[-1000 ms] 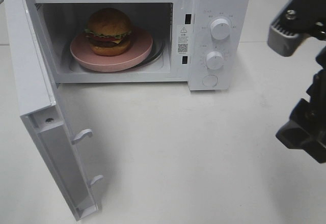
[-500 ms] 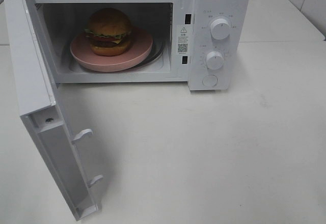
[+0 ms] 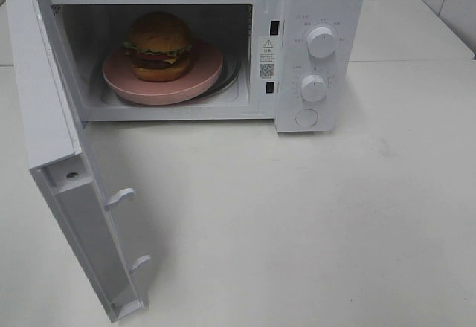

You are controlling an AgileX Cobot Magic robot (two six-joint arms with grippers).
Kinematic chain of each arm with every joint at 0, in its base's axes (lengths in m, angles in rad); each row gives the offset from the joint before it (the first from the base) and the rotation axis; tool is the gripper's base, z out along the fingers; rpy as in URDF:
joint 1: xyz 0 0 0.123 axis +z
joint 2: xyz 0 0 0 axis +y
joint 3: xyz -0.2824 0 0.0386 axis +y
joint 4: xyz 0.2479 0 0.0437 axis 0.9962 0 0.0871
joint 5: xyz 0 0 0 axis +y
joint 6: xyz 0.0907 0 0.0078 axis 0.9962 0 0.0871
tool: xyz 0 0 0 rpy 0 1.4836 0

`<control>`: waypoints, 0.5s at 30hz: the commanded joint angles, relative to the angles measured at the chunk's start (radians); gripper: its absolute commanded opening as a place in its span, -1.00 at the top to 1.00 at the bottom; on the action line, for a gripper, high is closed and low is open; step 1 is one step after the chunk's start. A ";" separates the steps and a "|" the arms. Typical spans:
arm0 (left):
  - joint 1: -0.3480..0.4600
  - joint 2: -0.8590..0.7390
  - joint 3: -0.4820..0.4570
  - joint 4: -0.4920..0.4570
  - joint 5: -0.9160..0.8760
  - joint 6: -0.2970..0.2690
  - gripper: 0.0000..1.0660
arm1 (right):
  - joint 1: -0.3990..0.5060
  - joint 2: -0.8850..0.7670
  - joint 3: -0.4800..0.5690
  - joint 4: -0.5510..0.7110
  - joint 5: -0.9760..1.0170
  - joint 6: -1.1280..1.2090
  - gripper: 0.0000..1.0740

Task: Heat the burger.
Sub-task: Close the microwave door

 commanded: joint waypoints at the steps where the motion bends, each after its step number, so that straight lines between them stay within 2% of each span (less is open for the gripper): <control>1: 0.003 -0.016 0.002 -0.001 -0.007 -0.001 -0.83 | -0.028 -0.074 0.003 0.006 -0.005 0.020 -0.42; 8: 0.003 -0.016 0.002 -0.001 -0.007 -0.001 -0.83 | -0.070 -0.245 0.003 -0.019 -0.006 0.018 -0.42; 15: 0.003 -0.016 0.002 -0.001 -0.007 -0.001 -0.83 | -0.070 -0.245 0.039 -0.014 -0.009 0.018 -0.42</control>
